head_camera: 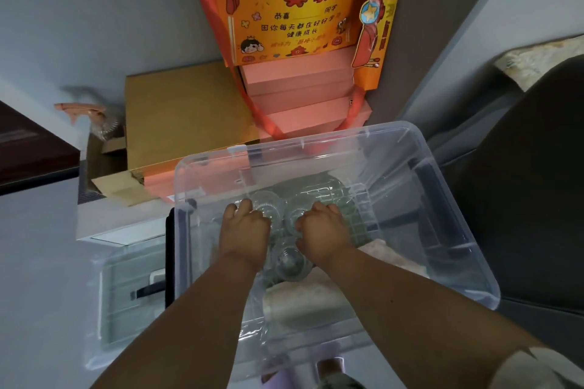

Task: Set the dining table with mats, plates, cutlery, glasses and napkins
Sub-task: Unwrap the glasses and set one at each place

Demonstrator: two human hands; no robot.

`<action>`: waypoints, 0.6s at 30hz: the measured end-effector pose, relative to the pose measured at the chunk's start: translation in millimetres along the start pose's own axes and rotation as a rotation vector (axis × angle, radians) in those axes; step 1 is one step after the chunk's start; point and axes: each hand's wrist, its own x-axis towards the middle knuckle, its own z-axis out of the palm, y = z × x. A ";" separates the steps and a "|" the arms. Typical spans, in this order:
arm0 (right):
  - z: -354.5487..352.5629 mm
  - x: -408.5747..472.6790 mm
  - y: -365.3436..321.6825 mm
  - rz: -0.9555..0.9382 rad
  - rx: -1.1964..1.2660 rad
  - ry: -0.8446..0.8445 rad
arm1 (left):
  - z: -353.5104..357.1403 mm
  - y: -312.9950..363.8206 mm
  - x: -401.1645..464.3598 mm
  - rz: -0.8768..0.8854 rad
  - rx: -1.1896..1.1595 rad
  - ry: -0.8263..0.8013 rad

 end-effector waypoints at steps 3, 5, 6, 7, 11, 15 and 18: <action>-0.6 3.7 1.5 -0.012 -0.013 -0.001 | -0.6 -1.8 2.2 0.010 0.019 -0.010; -0.6 5.5 4.1 -0.034 -0.036 -0.009 | -0.6 -3.3 4.3 0.008 0.011 -0.009; -0.8 5.8 5.0 -0.041 -0.039 -0.013 | -0.6 -4.4 5.1 0.010 0.004 -0.006; -0.8 5.9 6.1 -0.043 -0.036 -0.012 | -0.4 -5.4 5.9 0.017 -0.001 -0.003; -3.8 4.4 10.8 -0.038 0.037 0.007 | -0.3 -6.7 6.2 0.040 -0.005 0.008; -15.5 -2.4 19.1 -0.069 0.047 0.047 | -4.0 -2.9 2.5 0.071 -0.024 0.032; -31.6 -10.9 26.1 -0.092 0.024 0.019 | -18.3 0.1 -3.7 0.104 -0.032 0.064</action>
